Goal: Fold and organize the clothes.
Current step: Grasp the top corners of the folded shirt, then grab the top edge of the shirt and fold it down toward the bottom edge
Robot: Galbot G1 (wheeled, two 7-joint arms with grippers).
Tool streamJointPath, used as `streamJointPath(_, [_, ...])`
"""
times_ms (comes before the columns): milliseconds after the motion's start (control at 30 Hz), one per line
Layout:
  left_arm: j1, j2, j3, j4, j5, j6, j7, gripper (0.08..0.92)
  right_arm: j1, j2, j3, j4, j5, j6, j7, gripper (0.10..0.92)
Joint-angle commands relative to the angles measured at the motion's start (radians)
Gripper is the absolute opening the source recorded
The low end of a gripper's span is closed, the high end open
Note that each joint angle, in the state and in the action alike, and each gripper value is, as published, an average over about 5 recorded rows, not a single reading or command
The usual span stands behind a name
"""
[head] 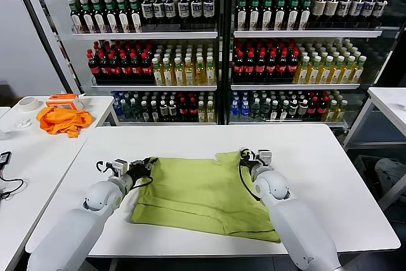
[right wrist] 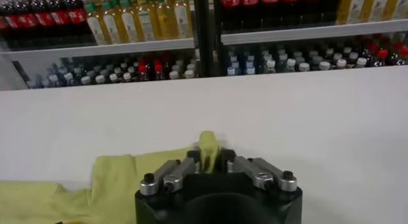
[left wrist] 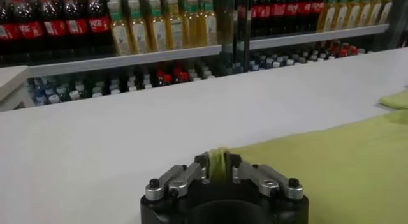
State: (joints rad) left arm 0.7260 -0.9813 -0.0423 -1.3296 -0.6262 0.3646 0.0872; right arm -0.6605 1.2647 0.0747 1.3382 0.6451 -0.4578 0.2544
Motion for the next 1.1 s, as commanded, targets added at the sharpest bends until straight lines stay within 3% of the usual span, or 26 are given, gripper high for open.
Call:
streamJointPath(33, [0.002, 0.004, -0.001, -0.015, -0.022, -0.032, 0.000, 0.133, 0.000, -0.001, 0.002, 0.017, -0.004, 0.067, -0.027, 0.113])
streamJointPath(133, [-0.003, 0.019, 0.006, -0.033, -0.046, -0.077, -0.011, 0.090, -0.018, -0.020, 0.011, 0.081, 0.005, 0.065, -0.026, 0.105])
streamJointPath(333, [0.011, 0.057, 0.011, -0.087, -0.086, -0.109, -0.034, 0.084, -0.066, -0.070, 0.021, 0.202, 0.003, 0.030, -0.009, 0.105])
streamJointPath(633, [0.204, 0.138, -0.035, -0.289, -0.088, -0.146, -0.080, 0.084, -0.245, -0.143, 0.069, 0.410, -0.017, -0.002, 0.005, 0.105])
streamJointPath(1100, [0.349, 0.191, -0.109, -0.382, -0.086, -0.156, -0.073, 0.084, -0.500, -0.181, 0.124, 0.632, -0.068, -0.018, 0.030, 0.105])
